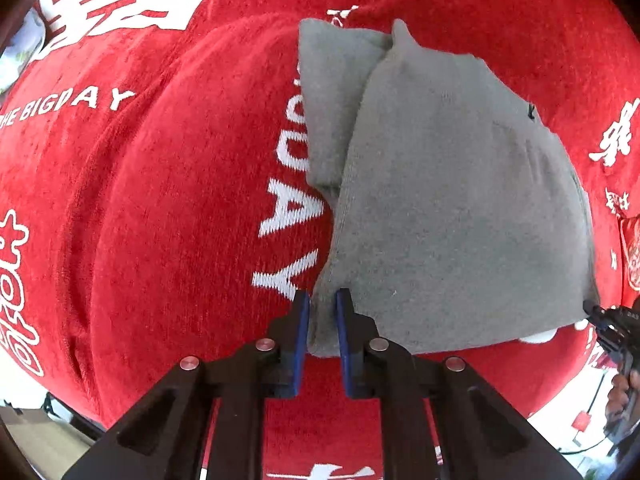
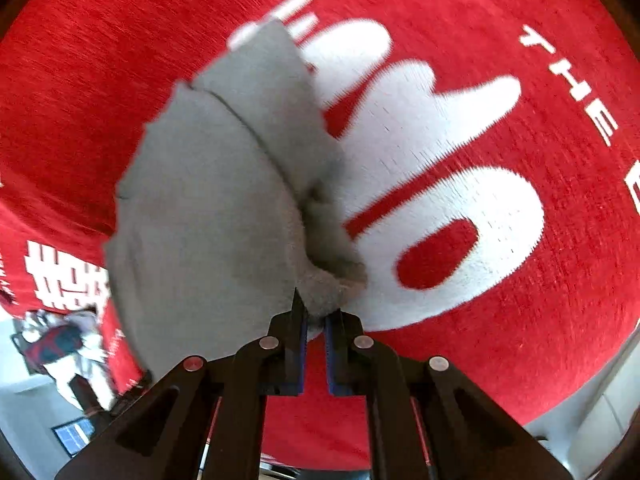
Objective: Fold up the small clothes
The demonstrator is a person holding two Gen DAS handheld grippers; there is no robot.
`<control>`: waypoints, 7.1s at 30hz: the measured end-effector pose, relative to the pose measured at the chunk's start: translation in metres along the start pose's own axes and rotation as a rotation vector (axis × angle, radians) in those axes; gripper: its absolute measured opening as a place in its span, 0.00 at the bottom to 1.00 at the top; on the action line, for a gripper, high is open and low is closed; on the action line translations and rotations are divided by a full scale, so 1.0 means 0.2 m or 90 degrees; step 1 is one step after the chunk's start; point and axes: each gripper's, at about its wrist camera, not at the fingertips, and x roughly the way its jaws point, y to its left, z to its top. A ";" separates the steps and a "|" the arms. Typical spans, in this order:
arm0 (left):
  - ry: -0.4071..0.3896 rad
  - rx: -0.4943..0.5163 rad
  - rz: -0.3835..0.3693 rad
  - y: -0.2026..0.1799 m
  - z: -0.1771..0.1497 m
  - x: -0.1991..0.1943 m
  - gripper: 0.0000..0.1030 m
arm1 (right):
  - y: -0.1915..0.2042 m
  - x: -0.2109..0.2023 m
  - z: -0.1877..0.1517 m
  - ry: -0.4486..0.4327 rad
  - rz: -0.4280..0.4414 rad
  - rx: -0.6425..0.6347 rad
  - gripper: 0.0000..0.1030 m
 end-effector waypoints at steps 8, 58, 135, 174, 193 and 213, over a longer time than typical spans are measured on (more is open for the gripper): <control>-0.017 0.015 0.013 0.02 -0.02 -0.16 0.16 | 0.05 -0.10 -0.11 0.032 0.003 -0.021 0.10; -0.030 0.021 0.057 -0.12 0.35 -0.11 0.16 | 0.66 0.11 -0.04 0.041 -0.002 -0.161 0.11; 0.062 -0.091 -0.214 -0.03 0.61 0.15 1.00 | 0.99 0.51 -0.49 0.117 0.394 0.019 0.09; -0.037 0.035 -0.111 -0.61 0.66 -0.02 0.23 | 0.92 0.52 -0.09 0.116 0.100 -0.274 0.05; 0.003 0.281 -0.188 -1.92 0.55 0.15 0.14 | 0.27 0.26 0.16 0.066 0.233 -0.081 0.09; -0.112 0.165 0.032 -1.30 0.56 -0.13 1.00 | 0.31 0.39 0.35 0.197 0.355 -0.083 0.65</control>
